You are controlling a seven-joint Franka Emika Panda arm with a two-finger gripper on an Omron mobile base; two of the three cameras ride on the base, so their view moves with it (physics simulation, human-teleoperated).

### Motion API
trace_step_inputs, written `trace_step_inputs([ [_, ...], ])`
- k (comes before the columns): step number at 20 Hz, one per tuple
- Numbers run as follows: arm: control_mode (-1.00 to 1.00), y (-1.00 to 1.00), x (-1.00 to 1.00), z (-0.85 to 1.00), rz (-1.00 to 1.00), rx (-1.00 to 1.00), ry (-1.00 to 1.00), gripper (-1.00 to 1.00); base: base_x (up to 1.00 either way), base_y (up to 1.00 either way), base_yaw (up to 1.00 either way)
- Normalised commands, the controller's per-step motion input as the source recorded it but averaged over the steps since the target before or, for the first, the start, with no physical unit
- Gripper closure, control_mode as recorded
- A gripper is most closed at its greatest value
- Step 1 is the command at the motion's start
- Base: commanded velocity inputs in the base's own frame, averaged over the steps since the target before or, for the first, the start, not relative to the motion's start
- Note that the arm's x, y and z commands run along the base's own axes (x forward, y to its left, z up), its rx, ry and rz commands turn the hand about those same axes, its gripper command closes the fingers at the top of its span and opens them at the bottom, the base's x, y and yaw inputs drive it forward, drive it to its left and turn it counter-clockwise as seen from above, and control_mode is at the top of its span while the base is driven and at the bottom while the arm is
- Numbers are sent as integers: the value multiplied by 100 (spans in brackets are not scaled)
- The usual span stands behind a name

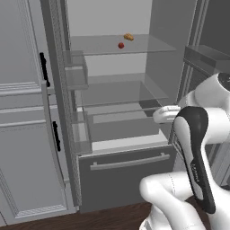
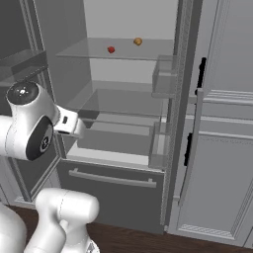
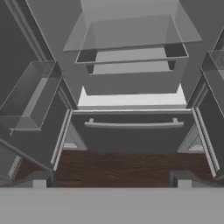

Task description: Take the strawberry from the fridge and place it on top of the pancake, located on the dining counter.

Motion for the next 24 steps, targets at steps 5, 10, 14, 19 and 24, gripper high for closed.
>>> trace_step_inputs([
  [5, -100, 1, -4, -2, 2, -7, 0, -100, 0, 0, 0],
  [10, -100, -1, 0, -4, 0, -13, 4, -100, 0, 0, 0],
  [14, -100, -1, -1, -1, -1, -4, 3, -100, 0, 0, 0],
  [19, -100, 0, 0, 0, 0, 0, 0, -100, 0, 0, 0],
  [24, -100, 0, 0, 0, -8, 0, 0, -100, 0, 0, 0],
])
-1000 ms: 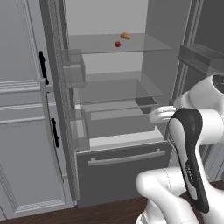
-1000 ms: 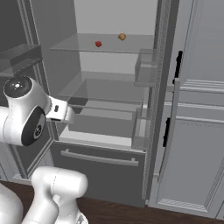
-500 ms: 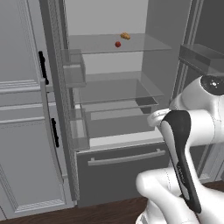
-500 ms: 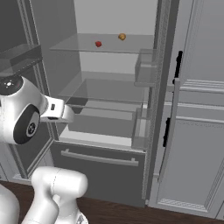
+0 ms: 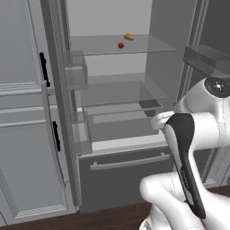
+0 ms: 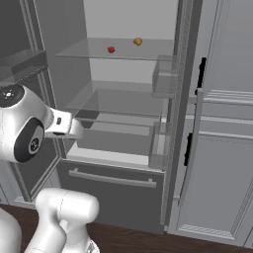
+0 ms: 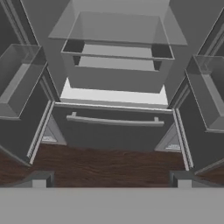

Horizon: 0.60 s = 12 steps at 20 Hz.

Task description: Take the strawberry from the fridge and place it on top of the pancake, located on the dining counter.

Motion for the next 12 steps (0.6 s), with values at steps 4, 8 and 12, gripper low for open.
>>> trace_step_inputs([
  [4, 100, 0, 0, 0, -15, 0, 0, -100, 0, 0, -11],
  [8, 100, 0, 0, 0, 0, 0, 0, -100, 33, 0, -8],
  [12, 100, 0, 0, 0, 0, 0, 0, -100, 45, 0, 1],
])
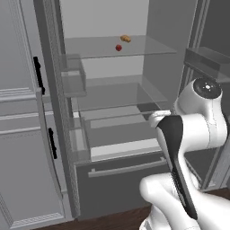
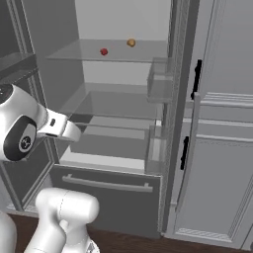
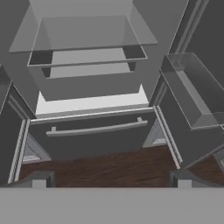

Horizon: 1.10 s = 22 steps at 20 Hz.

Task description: Take the strawberry from the fridge and place it on top of the pancake, located on the dining counter.

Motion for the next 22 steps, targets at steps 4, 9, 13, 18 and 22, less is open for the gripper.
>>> trace_step_inputs([
  [4, 100, 0, 0, 0, 0, 0, 0, -100, 59, 0, 9],
  [9, 100, 0, 0, 0, 0, 0, 0, -100, 73, -1, 1],
  [13, 100, 0, 0, 0, 0, 0, 0, -100, 71, -1, 0],
  [18, 100, 0, 0, 0, 0, 0, 0, -100, 59, 0, 0],
  [22, 100, 0, 0, 0, 0, 0, 0, -100, 56, 0, 0],
])
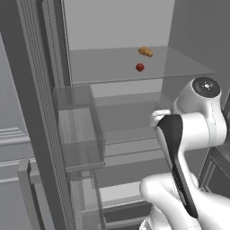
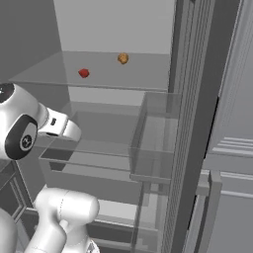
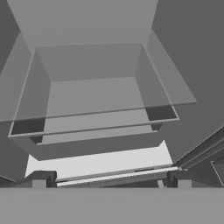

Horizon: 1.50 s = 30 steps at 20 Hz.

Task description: Take the strawberry from the fridge and place it on top of the pancake, located on the dining counter.

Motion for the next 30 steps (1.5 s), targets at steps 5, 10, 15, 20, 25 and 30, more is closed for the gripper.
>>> trace_step_inputs([
  [5, 100, 0, 0, 0, 0, 0, 0, -100, 54, 0, 0],
  [10, 100, 0, 0, 0, 0, 0, 0, -100, 20, 0, 0],
  [15, -100, 0, 0, 11, 1, 0, -6, -100, 0, 0, 0],
  [20, -100, 0, 0, 65, 8, 0, -27, -100, 0, 0, 0],
  [25, -100, 3, 0, 95, 4, 0, -27, -100, 0, 0, 0],
  [30, -100, 15, 40, 54, 0, 0, -16, -100, 0, 0, 0],
])
